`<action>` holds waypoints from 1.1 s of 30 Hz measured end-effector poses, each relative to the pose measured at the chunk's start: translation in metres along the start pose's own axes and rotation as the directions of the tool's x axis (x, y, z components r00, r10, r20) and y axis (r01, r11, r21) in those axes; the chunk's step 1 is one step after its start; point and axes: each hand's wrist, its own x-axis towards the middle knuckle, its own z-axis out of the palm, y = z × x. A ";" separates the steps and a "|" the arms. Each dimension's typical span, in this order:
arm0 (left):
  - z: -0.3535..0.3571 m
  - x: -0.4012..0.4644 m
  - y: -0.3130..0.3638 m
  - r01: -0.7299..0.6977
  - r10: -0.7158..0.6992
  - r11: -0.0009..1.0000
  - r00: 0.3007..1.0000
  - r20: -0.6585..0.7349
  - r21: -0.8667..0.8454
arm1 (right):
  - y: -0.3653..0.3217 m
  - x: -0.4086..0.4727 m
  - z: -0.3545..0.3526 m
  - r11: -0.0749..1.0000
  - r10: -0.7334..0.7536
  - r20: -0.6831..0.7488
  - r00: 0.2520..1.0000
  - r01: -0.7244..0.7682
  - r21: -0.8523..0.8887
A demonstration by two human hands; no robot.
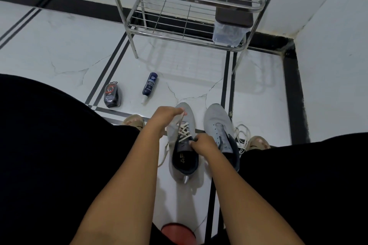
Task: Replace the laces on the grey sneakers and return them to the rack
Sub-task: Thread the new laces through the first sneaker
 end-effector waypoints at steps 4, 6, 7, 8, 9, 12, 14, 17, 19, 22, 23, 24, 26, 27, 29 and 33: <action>0.001 -0.014 0.017 -0.065 0.074 0.980 0.996 0.041 -0.187 | -0.019 -0.007 -0.027 0.951 -0.030 -0.077 0.997 0.053 0.305; 0.004 -0.014 0.016 -0.086 0.092 0.964 0.996 0.014 -0.253 | -0.030 -0.014 -0.041 0.812 -0.020 -0.097 0.995 0.073 0.579; 0.005 -0.015 0.015 -0.086 0.091 0.958 0.996 0.007 -0.274 | -0.034 -0.018 -0.047 0.730 -0.029 -0.101 0.994 0.090 0.678; 0.007 -0.016 0.015 -0.084 0.084 0.954 0.996 -0.010 -0.289 | -0.038 -0.022 -0.053 0.664 -0.048 -0.101 0.994 0.107 0.740; 0.008 -0.017 0.014 -0.089 0.083 0.952 0.996 -0.032 -0.293 | -0.041 -0.025 -0.057 0.620 -0.076 -0.097 0.992 0.123 0.775; 0.010 -0.019 0.014 -0.110 0.090 0.949 0.993 -0.080 -0.295 | -0.047 -0.033 -0.061 0.562 -0.155 -0.041 0.987 0.122 0.818; 0.011 -0.021 0.014 -0.113 0.086 0.946 0.991 -0.101 -0.303 | -0.045 -0.033 -0.059 0.587 -0.173 0.013 0.985 0.093 0.804; 0.007 -0.020 0.013 -0.094 0.009 0.909 0.978 -0.208 -0.405 | -0.040 -0.039 -0.060 0.581 -0.227 0.136 0.964 0.022 0.814; 0.003 -0.021 0.010 -0.066 -0.069 0.872 0.964 -0.255 -0.485 | -0.037 -0.043 -0.062 0.520 -0.268 0.223 0.937 -0.054 0.852; -0.002 -0.021 0.007 -0.073 -0.094 0.858 0.951 -0.294 -0.508 | -0.033 -0.046 -0.067 0.514 -0.286 0.292 0.913 -0.111 0.851; -0.003 -0.020 0.007 -0.072 -0.111 0.848 0.945 -0.308 -0.525 | -0.031 -0.045 -0.069 0.535 -0.286 0.300 0.910 -0.108 0.838; -0.004 -0.019 0.006 -0.066 -0.137 0.833 0.937 -0.321 -0.549 | -0.030 -0.045 -0.072 0.563 -0.276 0.302 0.913 -0.101 0.821; -0.006 -0.018 0.001 -0.054 -0.202 0.789 0.918 -0.341 -0.612 | -0.025 -0.043 -0.078 0.623 -0.221 0.281 0.934 -0.087 0.777; -0.007 -0.018 -0.002 -0.049 -0.224 0.773 0.912 -0.345 -0.632 | -0.021 -0.040 -0.080 0.651 -0.187 0.270 0.944 -0.087 0.754; -0.009 -0.017 -0.009 -0.045 -0.232 0.774 0.908 -0.350 -0.632 | -0.016 -0.037 -0.084 0.715 -0.119 0.247 0.962 -0.090 0.693; -0.004 -0.019 -0.025 0.049 -0.302 0.828 0.878 -0.370 -0.559 | -0.013 -0.016 -0.075 0.872 0.084 0.121 0.989 -0.132 0.471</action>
